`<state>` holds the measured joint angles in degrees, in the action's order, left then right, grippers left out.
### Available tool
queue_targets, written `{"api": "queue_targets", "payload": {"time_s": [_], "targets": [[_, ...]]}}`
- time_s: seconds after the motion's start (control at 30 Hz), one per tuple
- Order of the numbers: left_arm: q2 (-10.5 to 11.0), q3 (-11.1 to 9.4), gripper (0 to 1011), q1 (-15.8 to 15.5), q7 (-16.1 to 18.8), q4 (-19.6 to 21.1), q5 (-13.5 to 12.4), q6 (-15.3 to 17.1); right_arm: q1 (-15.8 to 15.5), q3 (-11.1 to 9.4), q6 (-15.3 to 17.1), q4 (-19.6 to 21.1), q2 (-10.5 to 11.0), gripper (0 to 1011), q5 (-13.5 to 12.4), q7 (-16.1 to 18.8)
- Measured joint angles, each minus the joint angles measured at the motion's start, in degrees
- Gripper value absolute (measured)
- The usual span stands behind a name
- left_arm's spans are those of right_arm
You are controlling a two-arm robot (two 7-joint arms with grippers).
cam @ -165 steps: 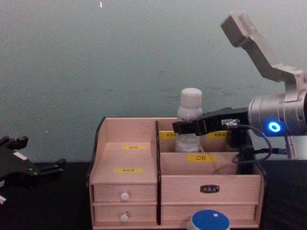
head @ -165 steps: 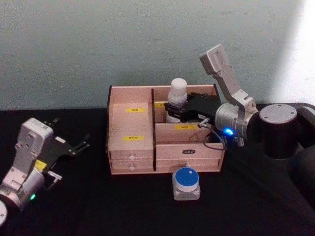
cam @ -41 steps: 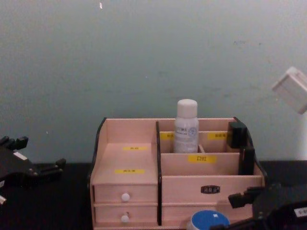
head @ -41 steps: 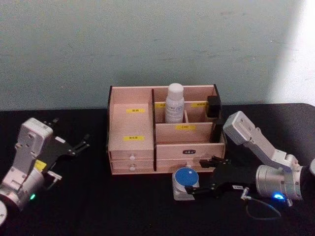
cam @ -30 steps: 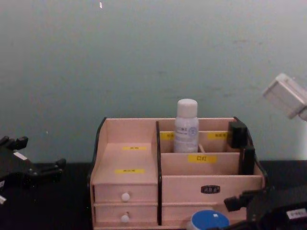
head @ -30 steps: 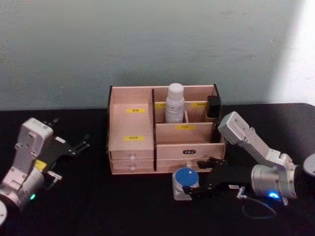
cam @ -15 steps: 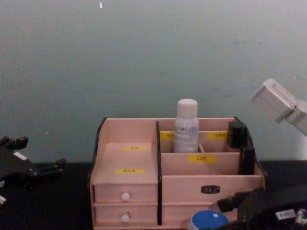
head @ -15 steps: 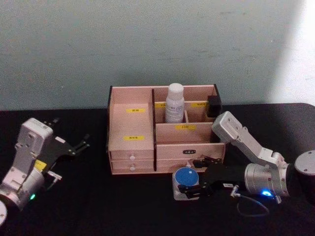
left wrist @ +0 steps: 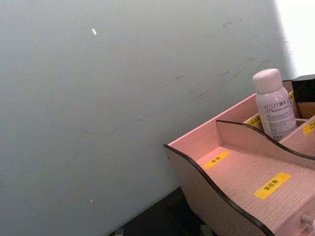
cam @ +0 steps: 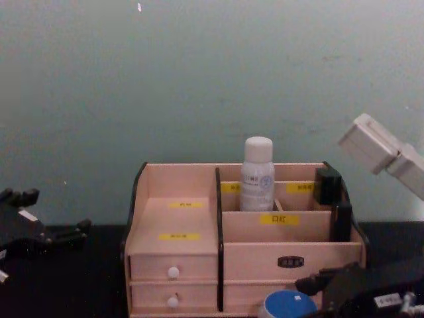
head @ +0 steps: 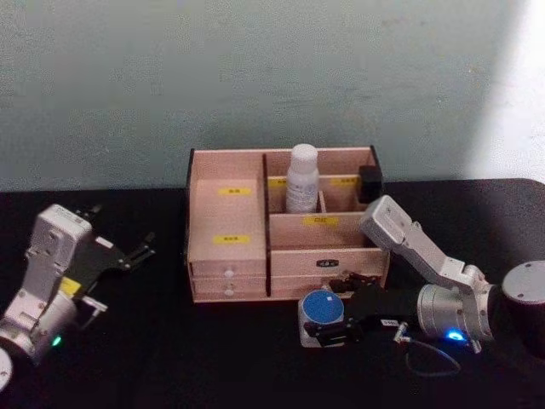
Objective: Pick up the facial cleanser and watermelon frost from the table and place them into the tiered storage box.
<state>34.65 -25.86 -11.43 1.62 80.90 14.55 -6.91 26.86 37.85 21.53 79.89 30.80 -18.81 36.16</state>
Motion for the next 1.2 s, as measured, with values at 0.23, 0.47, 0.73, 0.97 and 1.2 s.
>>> {"api": "queue_targets", "payload": {"time_s": [0.23, 0.47, 0.73, 0.97, 1.2], "targets": [[0.0, 0.0, 1002, 0.0, 0.0, 0.0, 0.0, 0.0, -0.06, 0.02, -0.43, 0.13, 0.0, 1000, 0.41, -0.41], [0.0, 0.0, 1001, 0.0, 0.0, 0.0, 0.0, 0.0, -0.09, 0.0, -0.39, 0.15, 0.04, 992, 0.39, -0.36], [0.0, 0.0, 1001, 0.0, 0.0, 0.0, 0.0, 0.0, -0.09, -0.03, -0.3, 0.16, 0.05, 818, 0.32, -0.29], [0.0, 0.0, 1001, 0.0, 0.0, 0.0, 0.0, 0.0, -0.09, -0.03, -0.25, 0.16, 0.05, 713, 0.29, -0.26], [0.0, 0.0, 1002, 0.0, 0.0, 0.0, 0.0, 0.0, -0.09, -0.03, -0.21, 0.15, 0.06, 713, 0.26, -0.23]]}}
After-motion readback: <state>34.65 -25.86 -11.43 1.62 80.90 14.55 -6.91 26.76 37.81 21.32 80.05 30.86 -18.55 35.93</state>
